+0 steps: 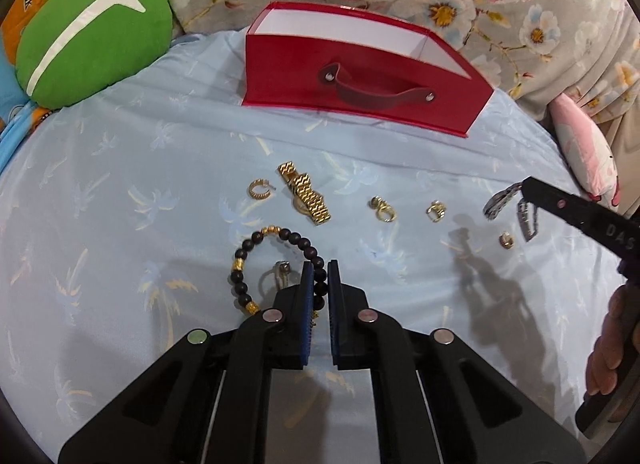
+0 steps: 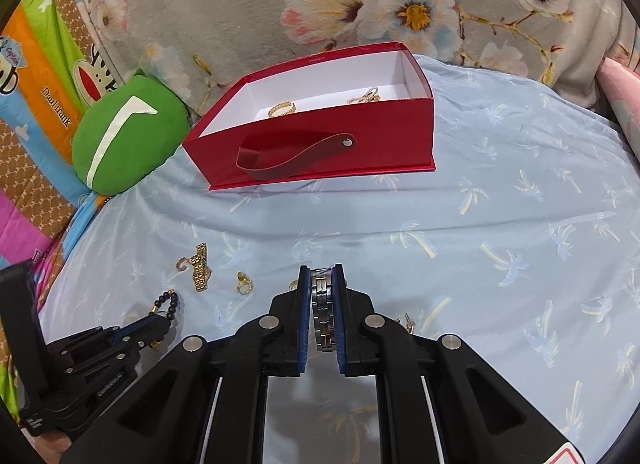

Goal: Organize jewelry
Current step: 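Lift and carry the bead bracelet and silver watch into the red box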

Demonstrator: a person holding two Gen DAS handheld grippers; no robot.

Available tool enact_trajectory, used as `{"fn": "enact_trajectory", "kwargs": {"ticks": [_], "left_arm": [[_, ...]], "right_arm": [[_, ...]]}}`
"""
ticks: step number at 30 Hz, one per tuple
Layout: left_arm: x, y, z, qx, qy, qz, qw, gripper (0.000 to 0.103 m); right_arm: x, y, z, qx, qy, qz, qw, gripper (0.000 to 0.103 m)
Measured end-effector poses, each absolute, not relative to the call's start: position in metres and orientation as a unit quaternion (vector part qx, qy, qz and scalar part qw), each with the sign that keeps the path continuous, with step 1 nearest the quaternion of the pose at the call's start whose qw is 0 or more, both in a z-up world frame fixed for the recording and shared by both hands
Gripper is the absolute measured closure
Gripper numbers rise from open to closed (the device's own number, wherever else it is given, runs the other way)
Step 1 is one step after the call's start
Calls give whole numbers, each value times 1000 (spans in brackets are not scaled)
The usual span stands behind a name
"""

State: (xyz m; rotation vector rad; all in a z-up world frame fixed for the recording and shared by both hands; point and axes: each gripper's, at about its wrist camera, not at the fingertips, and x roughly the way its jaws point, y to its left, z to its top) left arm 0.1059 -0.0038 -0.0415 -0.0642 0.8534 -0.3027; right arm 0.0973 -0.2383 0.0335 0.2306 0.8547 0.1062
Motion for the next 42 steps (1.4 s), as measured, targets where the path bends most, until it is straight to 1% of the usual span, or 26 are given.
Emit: {"fn": "enact_trajectory", "kwargs": {"ticks": [12, 18, 23, 30, 35, 42], "left_arm": [[101, 2, 13, -60, 366, -171, 913, 97], [125, 0, 54, -53, 330, -173, 927, 97], [175, -6, 93, -32, 296, -162, 941, 97], [263, -21, 131, -21, 282, -157, 946, 97], [334, -40, 129, -9, 294, -142, 945, 97], [413, -60, 96, 10, 334, -131, 933, 97]], "right_arm": [[99, -236, 69, 106, 379, 64, 917, 93], [127, -237, 95, 96, 362, 74, 924, 93], [175, -237, 114, 87, 356, 86, 926, 93], [268, -249, 121, 101, 365, 87, 921, 93], [328, -258, 103, 105, 384, 73, 915, 93], [391, -270, 67, 95, 423, 51, 900, 93]]}}
